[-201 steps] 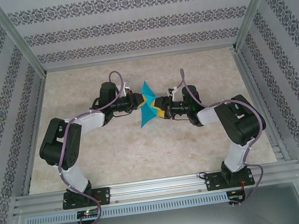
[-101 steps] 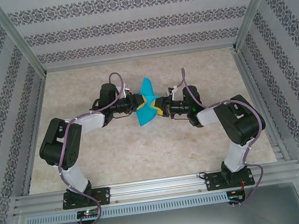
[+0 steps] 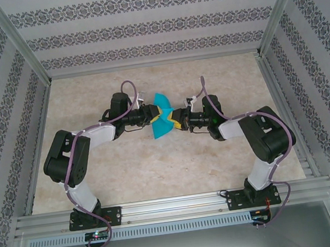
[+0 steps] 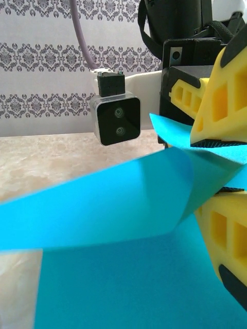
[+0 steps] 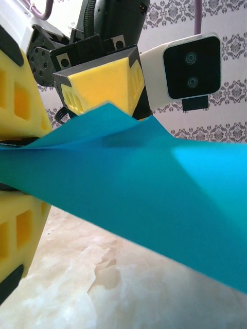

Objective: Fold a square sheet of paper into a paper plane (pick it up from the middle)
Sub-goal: Turn over the paper at the center of the table.

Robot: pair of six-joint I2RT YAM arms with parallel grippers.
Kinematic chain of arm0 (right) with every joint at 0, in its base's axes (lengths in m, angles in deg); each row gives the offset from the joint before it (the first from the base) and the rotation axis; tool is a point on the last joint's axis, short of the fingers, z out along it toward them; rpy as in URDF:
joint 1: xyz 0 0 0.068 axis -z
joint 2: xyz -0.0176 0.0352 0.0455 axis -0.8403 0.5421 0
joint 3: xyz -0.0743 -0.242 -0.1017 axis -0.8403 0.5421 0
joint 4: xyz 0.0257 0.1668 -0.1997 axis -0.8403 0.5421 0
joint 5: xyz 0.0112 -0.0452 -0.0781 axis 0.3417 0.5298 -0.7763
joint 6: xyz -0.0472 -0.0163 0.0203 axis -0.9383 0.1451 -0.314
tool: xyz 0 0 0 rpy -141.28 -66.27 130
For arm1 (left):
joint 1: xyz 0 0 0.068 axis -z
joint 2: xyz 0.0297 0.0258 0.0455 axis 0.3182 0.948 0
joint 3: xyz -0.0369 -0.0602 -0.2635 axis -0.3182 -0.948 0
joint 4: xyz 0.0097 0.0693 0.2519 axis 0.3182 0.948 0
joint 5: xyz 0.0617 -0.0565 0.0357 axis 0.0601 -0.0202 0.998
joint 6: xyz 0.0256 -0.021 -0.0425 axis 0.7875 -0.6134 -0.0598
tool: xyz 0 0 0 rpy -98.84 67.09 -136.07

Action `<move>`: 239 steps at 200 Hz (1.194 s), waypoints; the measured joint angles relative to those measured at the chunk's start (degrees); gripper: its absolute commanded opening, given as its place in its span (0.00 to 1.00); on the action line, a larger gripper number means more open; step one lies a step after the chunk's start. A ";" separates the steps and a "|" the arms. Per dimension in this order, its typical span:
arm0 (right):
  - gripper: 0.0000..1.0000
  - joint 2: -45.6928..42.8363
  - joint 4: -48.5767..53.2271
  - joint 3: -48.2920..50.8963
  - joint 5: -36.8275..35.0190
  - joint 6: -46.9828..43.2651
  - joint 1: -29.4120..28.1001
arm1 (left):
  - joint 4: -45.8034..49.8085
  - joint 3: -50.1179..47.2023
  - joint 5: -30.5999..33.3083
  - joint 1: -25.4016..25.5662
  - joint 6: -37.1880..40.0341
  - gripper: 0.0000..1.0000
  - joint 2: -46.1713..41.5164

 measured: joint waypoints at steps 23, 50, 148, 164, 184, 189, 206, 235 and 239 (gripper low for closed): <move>0.32 -0.04 1.81 -0.02 0.15 -1.16 0.11 | 0.83 0.00 -0.63 0.00 0.50 0.30 0.00; 0.32 -0.24 4.17 -0.02 0.33 -2.80 0.11 | 1.97 0.00 -1.22 0.07 1.22 0.29 0.00; 0.33 -1.86 10.10 -0.02 0.35 -6.69 0.48 | 9.73 -1.64 -1.88 1.22 6.40 0.27 -0.74; 0.29 -1.90 11.28 -0.04 0.33 -7.54 0.48 | 10.23 -1.88 -1.90 1.44 7.02 0.28 -0.90; 0.24 -2.19 12.83 -0.07 0.35 -8.57 0.48 | 10.73 -1.92 -1.90 1.49 7.41 0.29 -0.90; 0.24 -2.38 13.33 -0.09 0.35 -8.94 0.46 | 10.84 -1.92 -1.90 1.49 7.43 0.29 -0.90; 0.20 -2.97 15.28 -0.15 0.35 -10.01 0.48 | 10.99 -1.92 -1.92 1.49 7.45 0.30 -0.90; 0.15 -4.07 19.76 -1.36 0.28 -12.96 0.48 | 11.47 -1.92 -1.90 1.49 7.72 0.33 -0.90; 0.13 -4.33 20.79 -1.64 0.26 -13.38 0.48 | 11.54 -1.92 -1.92 1.51 7.72 0.34 -0.90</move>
